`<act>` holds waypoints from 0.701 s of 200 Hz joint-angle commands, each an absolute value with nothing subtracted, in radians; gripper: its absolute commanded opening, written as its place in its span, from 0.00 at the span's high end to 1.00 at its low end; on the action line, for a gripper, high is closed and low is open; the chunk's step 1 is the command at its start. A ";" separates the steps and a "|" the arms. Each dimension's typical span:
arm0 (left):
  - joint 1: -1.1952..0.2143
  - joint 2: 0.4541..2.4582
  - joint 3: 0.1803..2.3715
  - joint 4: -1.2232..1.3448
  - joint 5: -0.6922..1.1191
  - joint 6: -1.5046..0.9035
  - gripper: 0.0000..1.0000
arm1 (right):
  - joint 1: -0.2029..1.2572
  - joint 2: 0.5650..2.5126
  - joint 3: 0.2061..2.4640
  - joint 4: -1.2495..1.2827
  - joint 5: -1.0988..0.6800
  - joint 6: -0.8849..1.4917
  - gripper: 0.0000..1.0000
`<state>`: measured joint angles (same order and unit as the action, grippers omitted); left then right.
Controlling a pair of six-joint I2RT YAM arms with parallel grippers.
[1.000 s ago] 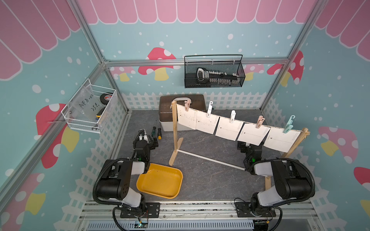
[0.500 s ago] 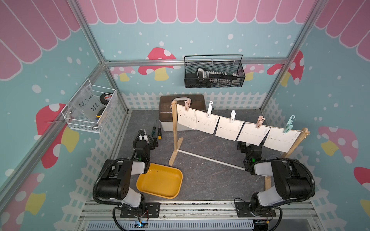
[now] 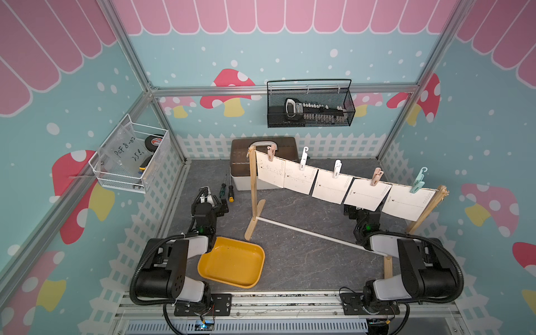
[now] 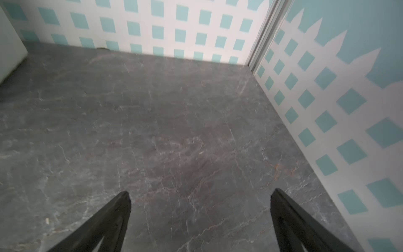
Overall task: Remove the postcards from the strings
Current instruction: Pinch the postcard on the clothesline.
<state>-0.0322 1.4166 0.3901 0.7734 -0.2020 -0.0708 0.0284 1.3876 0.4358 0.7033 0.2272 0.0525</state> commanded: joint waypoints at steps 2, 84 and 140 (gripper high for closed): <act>-0.025 1.349 0.421 0.679 -0.173 -0.055 0.00 | 0.051 1.307 0.466 0.560 0.228 0.026 0.01; -0.025 1.093 0.624 0.228 -0.379 -0.316 0.00 | 0.140 1.121 0.563 0.074 0.120 0.127 0.01; -0.020 0.997 0.649 0.142 -0.325 -0.398 0.00 | 0.245 1.071 0.572 -0.166 0.069 0.252 0.01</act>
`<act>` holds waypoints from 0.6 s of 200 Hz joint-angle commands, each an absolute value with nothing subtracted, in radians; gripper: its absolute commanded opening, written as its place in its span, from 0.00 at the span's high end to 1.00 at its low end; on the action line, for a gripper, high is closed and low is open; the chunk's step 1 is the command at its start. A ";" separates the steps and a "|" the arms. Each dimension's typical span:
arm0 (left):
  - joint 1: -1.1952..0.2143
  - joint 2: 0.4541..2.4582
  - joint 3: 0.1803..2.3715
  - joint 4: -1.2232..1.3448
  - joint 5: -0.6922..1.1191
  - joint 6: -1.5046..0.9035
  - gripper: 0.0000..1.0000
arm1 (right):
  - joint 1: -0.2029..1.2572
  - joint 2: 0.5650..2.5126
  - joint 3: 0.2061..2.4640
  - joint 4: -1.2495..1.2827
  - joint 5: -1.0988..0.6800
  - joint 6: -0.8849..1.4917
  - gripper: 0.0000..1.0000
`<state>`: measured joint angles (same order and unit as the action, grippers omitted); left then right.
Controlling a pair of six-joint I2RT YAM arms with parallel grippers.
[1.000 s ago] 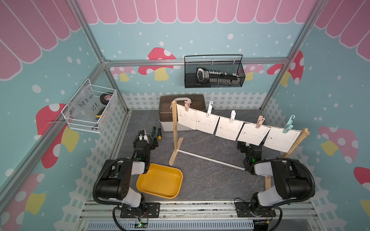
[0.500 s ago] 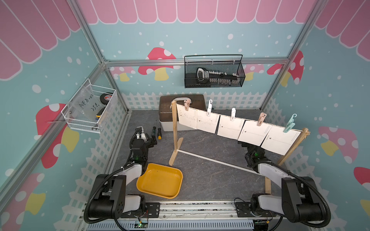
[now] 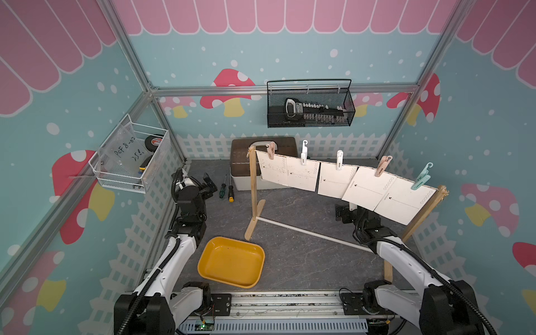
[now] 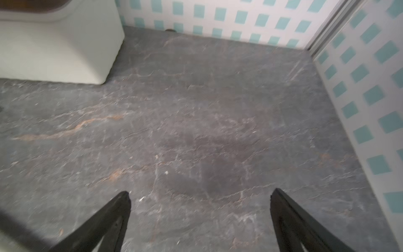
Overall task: Remove the postcards from the strings
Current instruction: Pinch the postcard on the clothesline.
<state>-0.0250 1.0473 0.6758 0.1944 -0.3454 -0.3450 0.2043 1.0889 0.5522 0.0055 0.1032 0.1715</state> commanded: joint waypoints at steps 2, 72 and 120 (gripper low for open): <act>-0.020 0.992 0.643 0.151 -0.311 -0.396 0.00 | 0.251 1.070 0.570 -0.171 0.070 0.255 0.01; -0.021 0.909 0.660 0.184 -0.184 -0.359 0.00 | 0.421 1.133 0.561 -0.168 0.102 0.293 0.01; -0.022 0.869 0.662 0.186 -0.161 -0.347 0.01 | 0.623 1.343 0.689 -0.257 0.130 0.275 0.01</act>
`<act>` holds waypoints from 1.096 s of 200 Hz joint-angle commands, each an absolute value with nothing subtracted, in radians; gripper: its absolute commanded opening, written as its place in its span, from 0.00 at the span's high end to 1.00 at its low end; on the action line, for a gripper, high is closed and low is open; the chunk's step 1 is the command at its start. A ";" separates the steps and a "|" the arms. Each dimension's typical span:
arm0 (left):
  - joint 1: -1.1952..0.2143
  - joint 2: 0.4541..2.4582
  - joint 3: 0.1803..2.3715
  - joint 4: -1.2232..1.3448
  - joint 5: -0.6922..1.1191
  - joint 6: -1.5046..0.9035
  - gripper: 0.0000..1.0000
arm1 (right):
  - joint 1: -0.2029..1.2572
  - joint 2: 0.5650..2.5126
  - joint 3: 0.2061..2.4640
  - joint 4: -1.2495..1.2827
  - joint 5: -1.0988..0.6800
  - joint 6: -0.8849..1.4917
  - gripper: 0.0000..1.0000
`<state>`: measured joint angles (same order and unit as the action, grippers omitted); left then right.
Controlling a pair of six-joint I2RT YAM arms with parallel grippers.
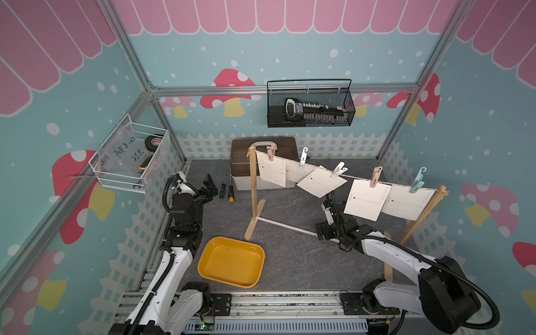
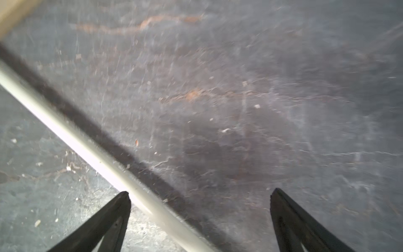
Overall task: Remove the postcards from the strings
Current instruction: Pinch the postcard on the clothesline.
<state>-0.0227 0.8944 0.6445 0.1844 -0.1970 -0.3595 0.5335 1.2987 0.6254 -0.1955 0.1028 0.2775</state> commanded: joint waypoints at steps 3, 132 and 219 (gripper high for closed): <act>-0.022 0.868 0.663 0.186 -0.155 -0.345 0.01 | 0.638 1.345 0.694 -0.262 0.139 0.275 0.01; -0.081 0.835 0.765 0.167 0.081 -0.213 0.01 | 1.127 1.342 0.749 -0.538 0.271 0.413 0.01; -0.084 0.751 0.905 0.026 0.440 -0.195 0.01 | 1.187 0.920 1.050 -0.724 0.211 0.155 0.01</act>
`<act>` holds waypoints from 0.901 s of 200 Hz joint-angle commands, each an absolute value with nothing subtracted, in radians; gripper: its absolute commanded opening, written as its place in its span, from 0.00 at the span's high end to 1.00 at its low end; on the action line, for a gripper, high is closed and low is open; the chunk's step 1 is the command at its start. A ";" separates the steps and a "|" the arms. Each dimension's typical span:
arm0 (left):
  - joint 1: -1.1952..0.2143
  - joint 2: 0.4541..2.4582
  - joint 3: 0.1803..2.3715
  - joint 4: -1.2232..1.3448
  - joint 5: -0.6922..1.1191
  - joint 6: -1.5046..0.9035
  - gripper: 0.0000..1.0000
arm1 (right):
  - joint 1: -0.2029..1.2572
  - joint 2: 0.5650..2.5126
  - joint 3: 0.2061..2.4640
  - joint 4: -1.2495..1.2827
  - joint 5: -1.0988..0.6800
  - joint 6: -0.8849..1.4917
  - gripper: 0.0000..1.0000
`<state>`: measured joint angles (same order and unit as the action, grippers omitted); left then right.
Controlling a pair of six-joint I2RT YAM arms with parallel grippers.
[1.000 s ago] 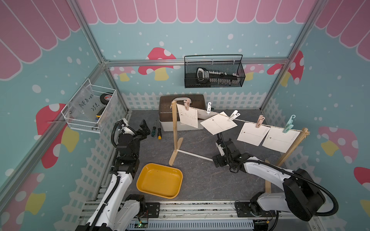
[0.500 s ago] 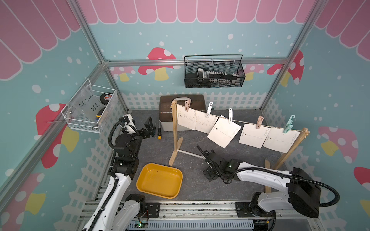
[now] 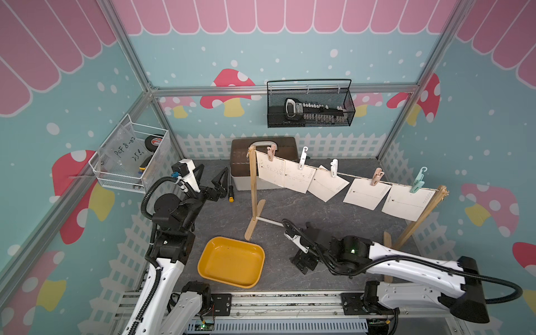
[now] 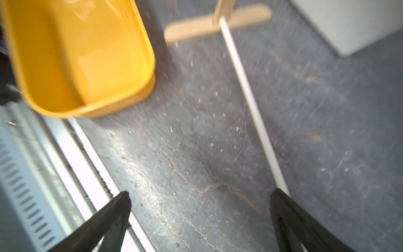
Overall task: Remove the postcards from the strings
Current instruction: Pinch the postcard on the clothesline.
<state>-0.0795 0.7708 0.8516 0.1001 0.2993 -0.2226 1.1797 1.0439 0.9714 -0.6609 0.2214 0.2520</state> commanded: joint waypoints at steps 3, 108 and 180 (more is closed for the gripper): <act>-0.084 0.751 0.911 0.016 0.451 -0.193 0.01 | 1.187 0.904 1.059 -0.719 0.208 0.150 0.01; -0.485 0.901 1.140 -0.383 0.608 0.023 0.03 | 1.186 0.754 1.414 -0.600 0.251 0.005 0.04; -0.725 1.119 1.225 -0.376 0.475 0.091 0.10 | 1.187 1.157 2.069 -1.080 0.501 -0.088 0.11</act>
<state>-0.6750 1.0588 1.1675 -0.3634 0.5484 0.0242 1.1801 1.0878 1.9411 -0.8646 0.4259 -0.0441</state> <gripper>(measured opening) 0.913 0.905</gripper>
